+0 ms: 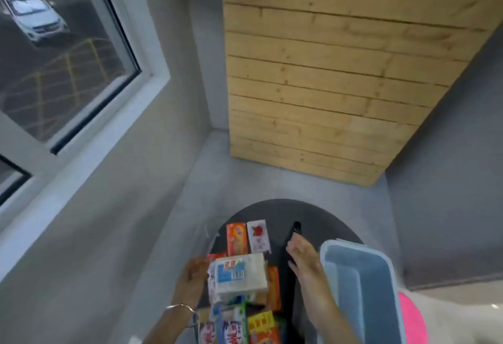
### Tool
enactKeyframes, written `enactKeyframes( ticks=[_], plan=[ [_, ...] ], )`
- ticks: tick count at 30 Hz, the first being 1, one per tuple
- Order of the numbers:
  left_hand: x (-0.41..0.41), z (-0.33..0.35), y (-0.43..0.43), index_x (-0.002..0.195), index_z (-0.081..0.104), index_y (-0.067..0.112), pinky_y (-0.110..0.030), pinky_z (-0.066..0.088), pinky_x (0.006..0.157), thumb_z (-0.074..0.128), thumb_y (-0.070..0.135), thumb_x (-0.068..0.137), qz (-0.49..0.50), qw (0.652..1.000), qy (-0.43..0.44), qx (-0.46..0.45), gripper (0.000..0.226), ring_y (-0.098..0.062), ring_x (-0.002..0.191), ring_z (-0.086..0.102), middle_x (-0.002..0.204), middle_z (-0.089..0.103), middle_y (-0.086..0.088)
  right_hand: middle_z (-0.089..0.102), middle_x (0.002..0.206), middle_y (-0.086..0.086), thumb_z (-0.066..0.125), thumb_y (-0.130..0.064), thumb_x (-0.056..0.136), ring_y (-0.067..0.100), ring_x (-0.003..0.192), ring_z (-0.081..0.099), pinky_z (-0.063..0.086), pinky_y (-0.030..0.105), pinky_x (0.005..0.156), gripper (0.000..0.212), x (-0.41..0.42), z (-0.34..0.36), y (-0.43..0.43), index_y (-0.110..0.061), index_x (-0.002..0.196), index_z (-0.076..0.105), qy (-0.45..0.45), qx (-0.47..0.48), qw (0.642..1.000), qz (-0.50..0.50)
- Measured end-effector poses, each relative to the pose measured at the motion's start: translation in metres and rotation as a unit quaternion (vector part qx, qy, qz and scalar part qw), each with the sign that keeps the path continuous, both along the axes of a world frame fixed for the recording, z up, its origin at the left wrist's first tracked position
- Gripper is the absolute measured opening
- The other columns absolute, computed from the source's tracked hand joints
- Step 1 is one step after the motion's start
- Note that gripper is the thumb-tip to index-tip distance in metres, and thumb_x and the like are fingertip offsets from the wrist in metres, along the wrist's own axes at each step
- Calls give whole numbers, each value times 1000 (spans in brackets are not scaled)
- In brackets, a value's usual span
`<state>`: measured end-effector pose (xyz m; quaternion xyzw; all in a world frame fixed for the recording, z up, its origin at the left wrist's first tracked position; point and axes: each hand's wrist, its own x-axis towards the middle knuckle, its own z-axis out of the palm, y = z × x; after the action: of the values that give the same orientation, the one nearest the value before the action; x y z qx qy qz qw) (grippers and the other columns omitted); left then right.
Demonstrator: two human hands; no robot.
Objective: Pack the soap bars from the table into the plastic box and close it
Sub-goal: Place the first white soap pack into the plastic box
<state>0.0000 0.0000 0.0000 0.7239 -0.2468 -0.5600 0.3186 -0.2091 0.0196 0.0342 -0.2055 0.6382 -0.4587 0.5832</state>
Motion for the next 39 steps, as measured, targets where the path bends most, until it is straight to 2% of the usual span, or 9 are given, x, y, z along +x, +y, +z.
enactKeyframes(
  ticks=[5, 11, 14, 19, 22, 26, 32, 35, 39],
  plan=[
    [-23, -87, 4, 117, 50, 18, -13, 51, 61, 55, 21, 91, -42, 996, -52, -65, 27, -13, 89, 63, 103, 57, -1, 55, 99, -23, 62, -27, 87, -6, 82, 60, 47, 13, 63, 31, 38, -108, 15, -33, 114, 48, -10, -2, 999, 36],
    [-16, -172, 2, 129, 45, 23, -9, 51, 56, 53, 31, 90, -71, 992, -39, -92, 41, 2, 81, 63, 104, 65, 7, 50, 127, -15, 61, -57, 71, 6, 109, 59, 57, 20, 76, 67, 48, -205, 7, -46, 133, 36, 53, -52, 994, 81],
    [-19, -191, 4, 135, 41, 27, -9, 47, 54, 50, 37, 90, -83, 990, -41, -106, 47, 1, 86, 60, 114, 63, 3, 48, 134, -7, 59, -74, 64, 13, 115, 59, 57, 34, 89, 69, 45, -234, 1, -62, 126, 34, 82, -79, 987, 117],
    [-21, -198, 7, 140, 35, 38, -24, 41, 79, 45, 56, 79, -77, 984, -48, -152, 63, -18, 109, 59, 124, 61, 3, 53, 130, -12, 54, -63, 76, 6, 113, 58, 54, 20, 88, 44, 34, -251, -5, -63, 119, 41, 51, -102, 985, 133],
    [-22, -200, 11, 125, 43, 49, -23, 40, 81, 39, 64, 64, -68, 977, -50, -198, 62, -2, 92, 63, 101, 67, 18, 54, 117, -21, 50, -52, 83, -5, 99, 56, 47, 5, 59, 34, 32, -255, -4, -62, 113, 38, 57, -109, 984, 127],
    [-27, -198, 17, 83, 48, 47, 4, 35, 52, 41, 50, 85, -73, 968, -11, -240, 8, 27, 54, 52, 55, 61, 37, 58, 102, -28, 50, -50, 86, -16, 75, 62, 45, 3, 51, 28, 32, -250, 0, -61, 110, 39, 54, -126, 981, 138],
    [-27, -172, 24, 108, 52, 48, -17, 46, 61, 41, 45, 91, -57, 944, 35, -325, 20, 4, 69, 67, 89, 72, 13, 70, 111, -17, 58, -58, 70, 6, 102, 67, 52, 38, 97, 56, 35, -216, 19, -57, 124, 47, 16, -223, 965, 137],
    [-27, -141, 33, 98, 53, 52, -11, 51, 55, 47, 38, 92, -51, 923, 41, -380, 17, 5, 61, 66, 84, 71, 15, 72, 111, -11, 62, -46, 77, 11, 100, 70, 53, 42, 95, 44, 39, -187, 38, -54, 119, 51, 7, -272, 956, 108],
    [-36, -104, 49, 99, 59, 52, -33, 54, 78, 53, 31, 91, -50, 892, 92, -441, 24, -13, 84, 70, 99, 74, 5, 72, 110, -12, 61, -34, 85, 4, 93, 71, 59, 24, 77, 41, 32, -147, 67, -54, 119, 49, -3, -318, 947, 47]
  ],
)
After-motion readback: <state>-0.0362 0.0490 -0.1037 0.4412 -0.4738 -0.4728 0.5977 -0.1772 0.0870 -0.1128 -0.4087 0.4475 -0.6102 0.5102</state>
